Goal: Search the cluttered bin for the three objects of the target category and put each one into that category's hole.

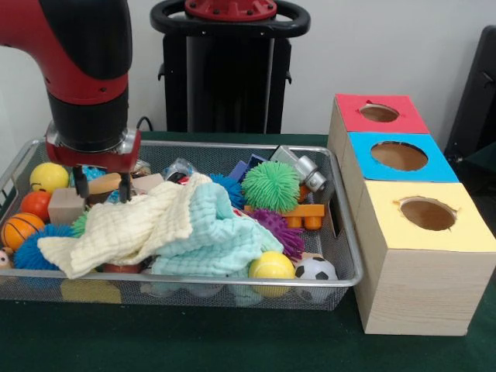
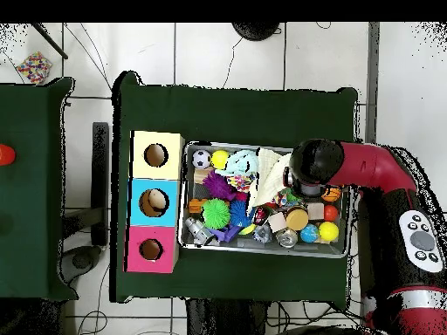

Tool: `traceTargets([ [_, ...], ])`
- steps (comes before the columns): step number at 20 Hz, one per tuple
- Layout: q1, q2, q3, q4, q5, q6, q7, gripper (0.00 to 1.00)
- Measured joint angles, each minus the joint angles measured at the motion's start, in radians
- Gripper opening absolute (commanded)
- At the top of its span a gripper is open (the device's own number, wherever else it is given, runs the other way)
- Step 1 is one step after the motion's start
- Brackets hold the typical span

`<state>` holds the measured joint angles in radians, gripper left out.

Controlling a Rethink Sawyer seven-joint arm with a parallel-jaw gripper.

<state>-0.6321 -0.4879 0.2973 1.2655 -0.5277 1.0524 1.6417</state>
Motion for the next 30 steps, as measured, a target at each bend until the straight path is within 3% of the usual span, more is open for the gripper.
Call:
traceTargets([
  [16,-0.008,0.058,0.002,-0.183,-0.054,0.107,-0.218,1.00],
  [30,-0.017,0.097,0.002,-0.235,-0.055,0.105,-0.244,1.00],
])
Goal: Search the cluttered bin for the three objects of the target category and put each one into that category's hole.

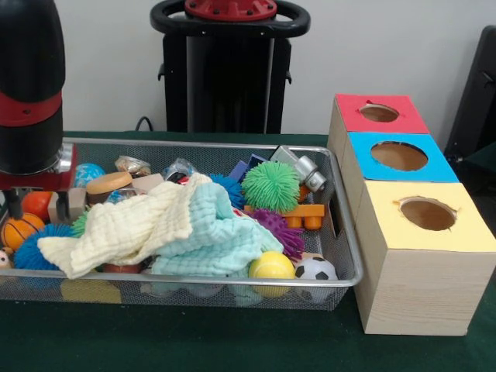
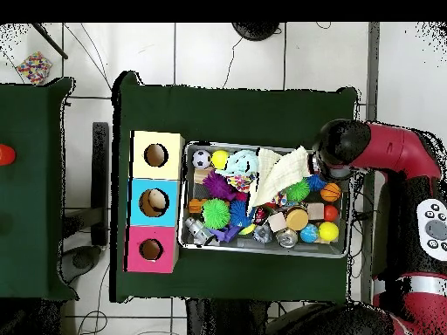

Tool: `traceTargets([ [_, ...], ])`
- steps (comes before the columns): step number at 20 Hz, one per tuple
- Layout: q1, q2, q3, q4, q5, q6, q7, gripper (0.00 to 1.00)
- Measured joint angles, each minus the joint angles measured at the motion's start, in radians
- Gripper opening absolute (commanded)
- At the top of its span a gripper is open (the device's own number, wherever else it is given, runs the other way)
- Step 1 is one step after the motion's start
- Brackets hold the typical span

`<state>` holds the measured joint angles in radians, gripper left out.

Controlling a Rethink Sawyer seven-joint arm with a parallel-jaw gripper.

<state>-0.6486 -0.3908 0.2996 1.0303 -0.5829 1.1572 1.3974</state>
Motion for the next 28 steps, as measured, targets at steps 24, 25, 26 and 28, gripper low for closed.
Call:
traceTargets([
  [24,-0.013,0.073,-0.001,0.001,-0.007,-0.124,0.000,1.00],
  [25,-0.013,0.076,0.000,0.001,-0.007,-0.124,0.000,1.00],
  [26,-0.013,0.083,-0.001,0.001,-0.009,-0.124,0.000,1.00],
  [28,-0.013,0.096,-0.001,0.001,-0.016,-0.125,0.000,1.00],
])
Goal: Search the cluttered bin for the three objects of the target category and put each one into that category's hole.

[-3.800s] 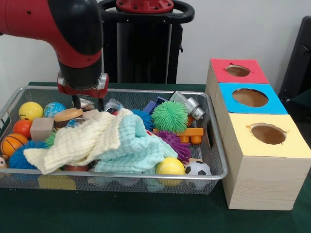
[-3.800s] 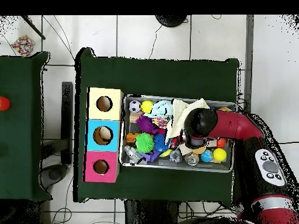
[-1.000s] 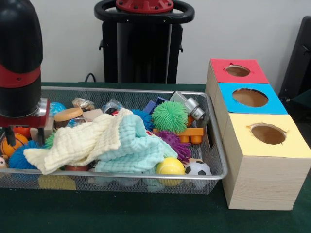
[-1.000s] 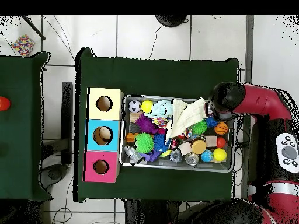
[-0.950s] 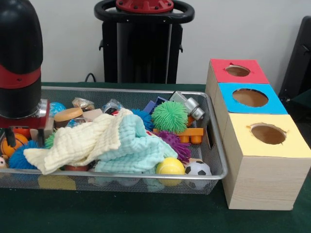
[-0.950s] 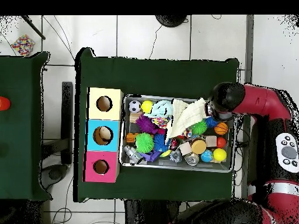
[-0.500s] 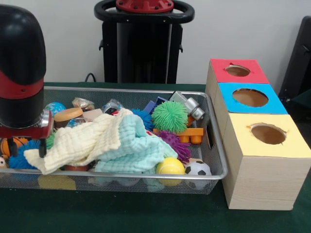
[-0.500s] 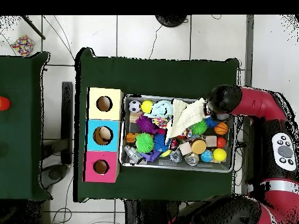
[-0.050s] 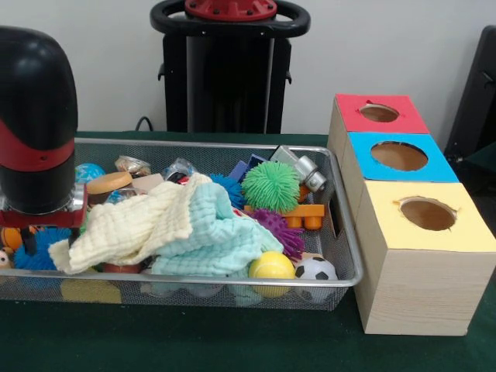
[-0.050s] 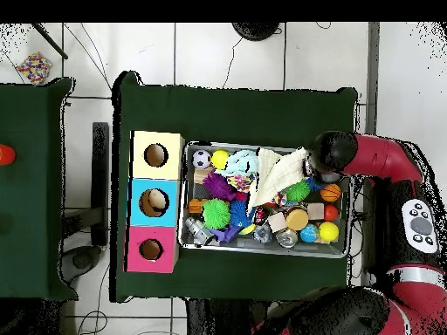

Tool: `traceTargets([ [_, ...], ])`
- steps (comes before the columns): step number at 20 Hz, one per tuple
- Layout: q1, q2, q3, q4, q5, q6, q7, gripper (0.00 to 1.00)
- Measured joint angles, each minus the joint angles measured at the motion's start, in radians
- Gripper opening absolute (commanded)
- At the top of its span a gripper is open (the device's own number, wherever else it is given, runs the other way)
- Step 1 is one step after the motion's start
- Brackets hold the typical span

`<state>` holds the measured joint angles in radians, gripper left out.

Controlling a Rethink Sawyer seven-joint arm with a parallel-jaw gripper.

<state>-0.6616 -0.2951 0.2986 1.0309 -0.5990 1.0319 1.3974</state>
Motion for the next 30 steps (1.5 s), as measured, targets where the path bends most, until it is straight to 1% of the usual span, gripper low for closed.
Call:
traceTargets([
  [5,0.000,0.025,0.000,-0.002,-0.020,-0.012,0.000,1.00],
  [9,0.007,0.026,-0.006,-0.014,-0.024,-0.012,0.000,1.00],
  [19,0.068,0.029,-0.039,-0.041,-0.104,-0.015,0.000,1.00],
  [26,0.093,0.040,-0.066,-0.064,-0.117,-0.015,0.000,1.00],
  [27,0.099,0.048,-0.076,-0.077,-0.118,-0.013,0.000,1.00],
  [28,0.105,0.057,-0.084,-0.088,-0.117,-0.010,0.000,0.00],
  [30,0.107,0.060,-0.086,-0.090,-0.117,-0.009,0.000,0.00],
])
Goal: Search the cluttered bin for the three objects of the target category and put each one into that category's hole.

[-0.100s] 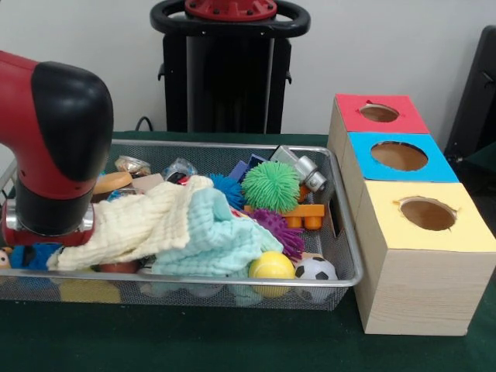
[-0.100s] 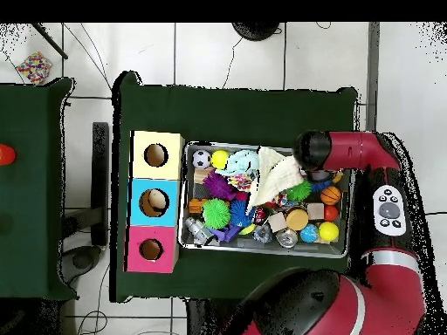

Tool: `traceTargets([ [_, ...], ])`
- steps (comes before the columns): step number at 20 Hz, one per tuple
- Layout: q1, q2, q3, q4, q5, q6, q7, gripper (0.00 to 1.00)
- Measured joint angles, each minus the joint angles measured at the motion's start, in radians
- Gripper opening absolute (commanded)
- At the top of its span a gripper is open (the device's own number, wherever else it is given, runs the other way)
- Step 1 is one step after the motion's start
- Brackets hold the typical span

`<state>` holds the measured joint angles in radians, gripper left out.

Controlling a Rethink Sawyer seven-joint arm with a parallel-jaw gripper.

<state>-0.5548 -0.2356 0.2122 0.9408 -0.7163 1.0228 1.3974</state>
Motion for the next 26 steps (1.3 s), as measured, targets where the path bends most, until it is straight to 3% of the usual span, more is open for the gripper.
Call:
traceTargets([
  [17,0.062,0.037,-0.062,-0.057,0.002,0.033,0.000,0.00],
  [22,0.043,-0.001,-0.060,-0.035,0.040,0.085,0.000,0.00],
  [26,-0.004,-0.083,-0.049,0.034,0.122,0.157,0.000,0.00],
])
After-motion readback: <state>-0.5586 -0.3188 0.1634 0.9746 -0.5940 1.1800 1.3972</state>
